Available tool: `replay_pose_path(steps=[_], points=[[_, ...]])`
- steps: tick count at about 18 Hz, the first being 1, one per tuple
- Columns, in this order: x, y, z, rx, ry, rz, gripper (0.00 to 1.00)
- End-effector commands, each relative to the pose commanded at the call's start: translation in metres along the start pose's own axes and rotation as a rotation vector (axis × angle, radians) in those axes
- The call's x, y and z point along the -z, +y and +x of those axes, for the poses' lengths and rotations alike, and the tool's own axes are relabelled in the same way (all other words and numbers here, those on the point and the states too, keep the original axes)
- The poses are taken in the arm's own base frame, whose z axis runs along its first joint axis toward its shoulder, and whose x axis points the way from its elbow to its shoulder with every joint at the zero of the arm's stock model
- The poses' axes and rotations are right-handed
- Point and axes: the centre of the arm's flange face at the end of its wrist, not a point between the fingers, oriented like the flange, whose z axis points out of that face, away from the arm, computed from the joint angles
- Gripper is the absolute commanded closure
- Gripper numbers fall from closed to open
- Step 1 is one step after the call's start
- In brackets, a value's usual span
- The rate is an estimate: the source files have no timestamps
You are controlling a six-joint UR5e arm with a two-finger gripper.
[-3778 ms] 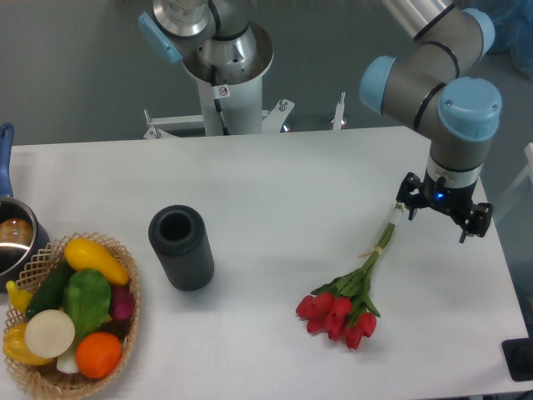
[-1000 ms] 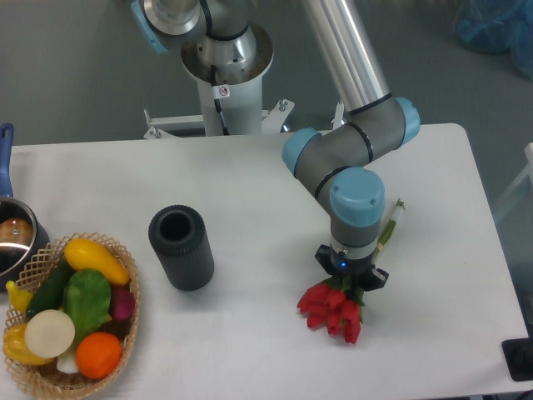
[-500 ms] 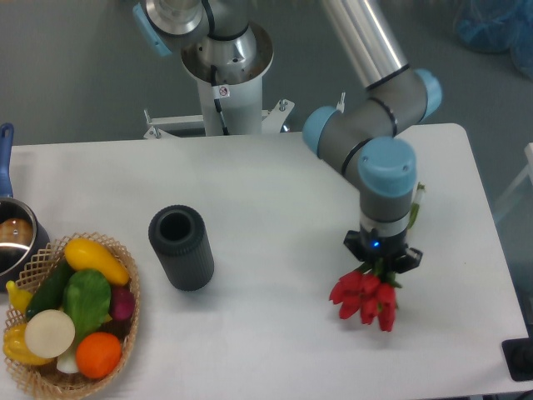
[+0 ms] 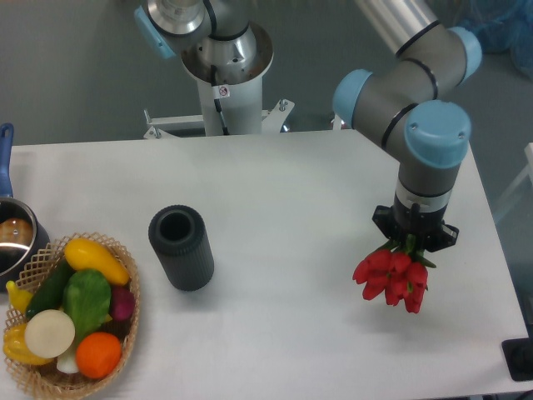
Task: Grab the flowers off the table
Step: 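Lift the gripped tulips up off the table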
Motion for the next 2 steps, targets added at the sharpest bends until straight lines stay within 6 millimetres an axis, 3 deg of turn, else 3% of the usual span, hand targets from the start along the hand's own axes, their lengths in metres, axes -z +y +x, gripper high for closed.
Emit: replay_pose_path(steps=[2], points=[[-0.0052, -0.0032, -0.0024, 0.003, 0.004, -0.003, 0.95]])
